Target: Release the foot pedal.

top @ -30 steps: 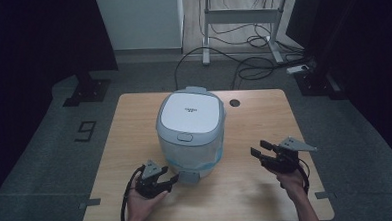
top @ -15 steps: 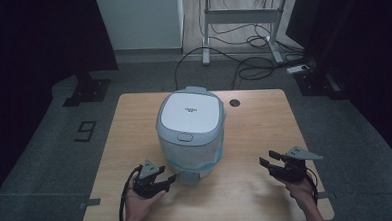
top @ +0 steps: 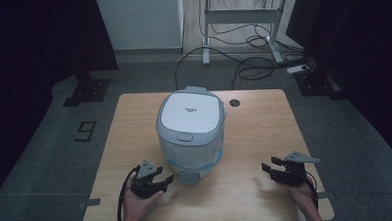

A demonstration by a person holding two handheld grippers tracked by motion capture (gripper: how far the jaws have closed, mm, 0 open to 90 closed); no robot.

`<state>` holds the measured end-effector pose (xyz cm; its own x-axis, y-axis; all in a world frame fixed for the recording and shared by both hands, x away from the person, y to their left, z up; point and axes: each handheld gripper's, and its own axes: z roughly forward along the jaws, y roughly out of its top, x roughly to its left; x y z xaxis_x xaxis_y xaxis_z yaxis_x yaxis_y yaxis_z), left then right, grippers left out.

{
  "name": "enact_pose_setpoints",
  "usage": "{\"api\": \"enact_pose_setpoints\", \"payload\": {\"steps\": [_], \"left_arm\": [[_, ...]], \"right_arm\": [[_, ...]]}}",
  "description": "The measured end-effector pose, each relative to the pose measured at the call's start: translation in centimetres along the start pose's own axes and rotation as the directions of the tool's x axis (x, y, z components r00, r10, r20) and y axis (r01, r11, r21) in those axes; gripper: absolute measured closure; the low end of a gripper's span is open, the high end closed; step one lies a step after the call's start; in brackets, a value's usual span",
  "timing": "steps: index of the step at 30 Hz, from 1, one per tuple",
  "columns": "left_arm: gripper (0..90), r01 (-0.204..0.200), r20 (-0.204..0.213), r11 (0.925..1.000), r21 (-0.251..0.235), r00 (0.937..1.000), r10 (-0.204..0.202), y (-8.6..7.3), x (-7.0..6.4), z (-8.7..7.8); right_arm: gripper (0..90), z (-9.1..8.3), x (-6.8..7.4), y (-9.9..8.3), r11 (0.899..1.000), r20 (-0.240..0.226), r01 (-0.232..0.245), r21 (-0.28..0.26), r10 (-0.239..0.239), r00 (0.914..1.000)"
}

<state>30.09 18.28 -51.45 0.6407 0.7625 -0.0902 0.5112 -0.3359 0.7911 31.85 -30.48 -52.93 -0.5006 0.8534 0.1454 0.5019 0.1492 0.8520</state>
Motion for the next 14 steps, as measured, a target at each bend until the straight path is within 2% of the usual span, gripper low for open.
{"api": "enact_pose_setpoints", "payload": {"steps": [10, 14], "left_arm": [[41.8, 0.006, -0.001, 1.0, 0.003, 1.0, -0.006, -0.11, 0.14, -0.03], [41.0, 0.019, -0.002, 0.9998, 0.003, 0.9998, -0.019, -0.21, 0.59, -0.17]], "right_arm": [[43.4, 0.38, -0.2, -0.03, 1.0, -0.004, 0.004, 0.01, -0.004, 1.0], [41.0, 0.5, -0.42, -0.08, 1.0, 0.022, 0.014, 0.019, -0.015, 0.9997]]}}
